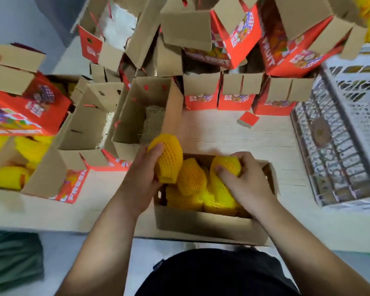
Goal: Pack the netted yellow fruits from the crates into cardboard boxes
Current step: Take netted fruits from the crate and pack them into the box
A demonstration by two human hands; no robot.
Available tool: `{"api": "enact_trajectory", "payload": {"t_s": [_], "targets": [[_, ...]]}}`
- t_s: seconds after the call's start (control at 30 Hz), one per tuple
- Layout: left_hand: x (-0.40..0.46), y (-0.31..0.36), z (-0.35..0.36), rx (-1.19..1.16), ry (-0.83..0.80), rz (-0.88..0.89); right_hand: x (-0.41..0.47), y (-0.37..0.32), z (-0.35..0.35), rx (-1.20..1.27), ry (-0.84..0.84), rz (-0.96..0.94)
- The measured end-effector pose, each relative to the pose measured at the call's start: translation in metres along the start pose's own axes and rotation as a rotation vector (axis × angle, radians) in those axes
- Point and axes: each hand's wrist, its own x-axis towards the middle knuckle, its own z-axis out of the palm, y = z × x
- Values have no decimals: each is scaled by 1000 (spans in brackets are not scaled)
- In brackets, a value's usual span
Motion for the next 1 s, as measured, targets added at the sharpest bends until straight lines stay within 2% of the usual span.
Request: {"api": "enact_trajectory", "payload": {"t_s": [0.17,0.3,0.37,0.43,0.5,0.6,0.63,0.7,0.73,0.8,0.87,0.9,1.0], "targets": [[4,-5,-7,-53,-75,-70,-4,14,15,-547,-274,-26],[0,-5,5,138,-176,-70,-2,22,37,-941,-252,-61],[-3,-4,12,253,-208,-31,1,21,36,-1044,-247,-55],[0,-3,15,316,-198,28,-1,20,29,-930,-220,-20],[1,-5,18,367,-183,82,-11,15,25,-654,-153,-80],[-4,-7,39,463,-276,205,-29,-2,36,45,-242,-283],[-7,-8,49,452,-324,196,-31,-4,39,216,-214,-284],[-9,-5,55,522,-417,294,-30,-10,35,381,-71,-207],[-7,-2,59,645,-427,335,-27,-13,28,385,-8,-178],[-5,-2,40,1030,-443,553,-22,-8,9,200,138,-160],[-1,-9,15,1479,-368,710,-23,5,-12,-138,202,-152],[0,-15,6,1579,-343,713,-26,11,-18,-325,143,-129],[2,-25,-1,1499,-266,725,-36,37,-10,-881,-68,-8]]}}
